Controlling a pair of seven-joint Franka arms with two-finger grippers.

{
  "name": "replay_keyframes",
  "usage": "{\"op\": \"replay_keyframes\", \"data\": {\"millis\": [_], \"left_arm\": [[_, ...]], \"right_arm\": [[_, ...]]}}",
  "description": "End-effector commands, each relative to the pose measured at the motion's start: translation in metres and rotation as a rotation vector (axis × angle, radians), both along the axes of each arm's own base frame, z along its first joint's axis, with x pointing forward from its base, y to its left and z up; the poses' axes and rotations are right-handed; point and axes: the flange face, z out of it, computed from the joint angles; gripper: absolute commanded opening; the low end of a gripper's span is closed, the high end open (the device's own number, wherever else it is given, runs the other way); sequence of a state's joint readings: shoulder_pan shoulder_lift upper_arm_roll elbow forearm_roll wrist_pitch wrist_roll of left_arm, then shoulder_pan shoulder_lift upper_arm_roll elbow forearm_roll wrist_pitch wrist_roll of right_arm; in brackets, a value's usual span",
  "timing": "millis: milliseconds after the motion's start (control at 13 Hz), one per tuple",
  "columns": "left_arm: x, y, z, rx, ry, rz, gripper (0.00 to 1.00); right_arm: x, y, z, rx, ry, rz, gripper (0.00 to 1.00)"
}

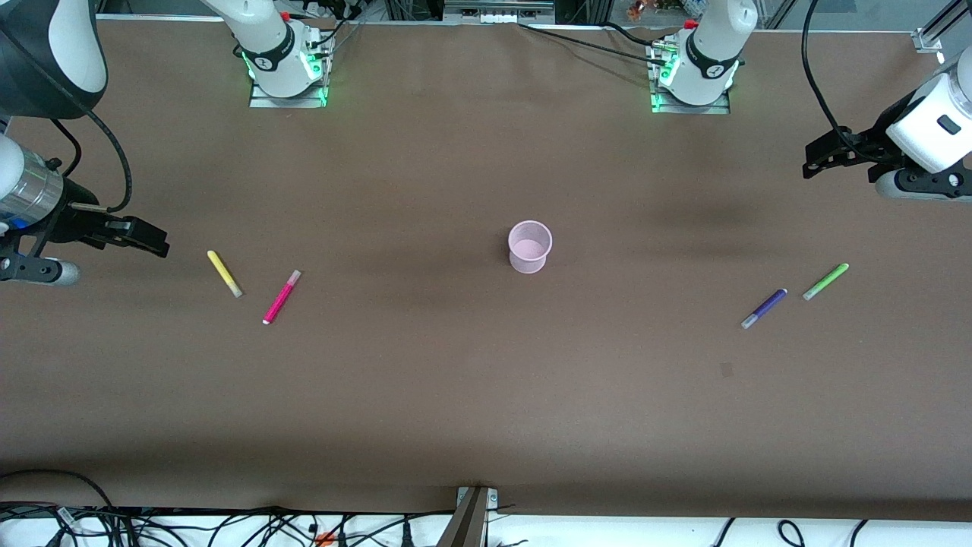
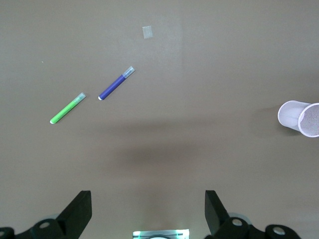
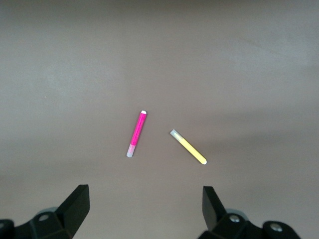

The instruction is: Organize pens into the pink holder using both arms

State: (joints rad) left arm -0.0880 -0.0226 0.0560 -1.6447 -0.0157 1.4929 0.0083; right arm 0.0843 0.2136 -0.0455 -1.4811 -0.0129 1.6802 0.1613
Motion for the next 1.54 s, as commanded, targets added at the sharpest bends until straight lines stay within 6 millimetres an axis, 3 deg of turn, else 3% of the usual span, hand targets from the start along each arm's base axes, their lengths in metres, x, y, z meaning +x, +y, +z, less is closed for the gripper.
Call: {"op": "replay_keyframes", "data": {"millis": [0, 231, 308, 462, 538, 769, 923, 1154, 1308, 1462], "left_arm": [[-0.002, -0.012, -0.003, -0.010, 0.009, -0.010, 1.00], [0.012, -0.012, -0.005, -0.013, 0.005, -0.011, 1.00], [0.018, -0.012, -0.016, -0.014, 0.024, -0.015, 1.00], [0.040, -0.020, -0.088, 0.016, 0.181, -0.023, 1.00], [0.041, -0.011, -0.093, 0.015, 0.213, -0.017, 1.00], [0.050, 0.000, -0.121, 0.024, 0.258, -0.074, 1.00], [0.066, 0.012, -0.161, 0.019, 0.278, -0.198, 1.00], [0.089, 0.050, -0.227, -0.027, 0.274, -0.375, 1.00], [0.104, 0.072, -0.276, -0.029, 0.250, -0.546, 1.00], [0.114, 0.097, -0.327, -0.054, 0.215, -0.661, 1.00]], "right_arm": [[-0.003, -0.003, 0.004, 0.011, -0.006, 0.008, 1.00], [0.003, -0.004, -0.009, 0.010, 0.001, 0.005, 1.00], [0.007, -0.005, -0.009, 0.012, -0.020, 0.002, 1.00], [0.012, -0.005, -0.017, 0.011, -0.023, 0.004, 1.00], [0.013, -0.004, -0.024, 0.004, -0.008, 0.000, 1.00], [0.026, 0.000, -0.080, 0.002, 0.073, -0.044, 1.00], [0.036, 0.004, -0.120, -0.006, 0.115, -0.090, 1.00], [0.047, 0.010, -0.186, -0.016, 0.115, -0.219, 1.00], [0.041, 0.023, -0.232, -0.030, 0.104, -0.286, 1.00], [0.032, 0.023, -0.270, -0.030, 0.099, -0.313, 1.00]]}}
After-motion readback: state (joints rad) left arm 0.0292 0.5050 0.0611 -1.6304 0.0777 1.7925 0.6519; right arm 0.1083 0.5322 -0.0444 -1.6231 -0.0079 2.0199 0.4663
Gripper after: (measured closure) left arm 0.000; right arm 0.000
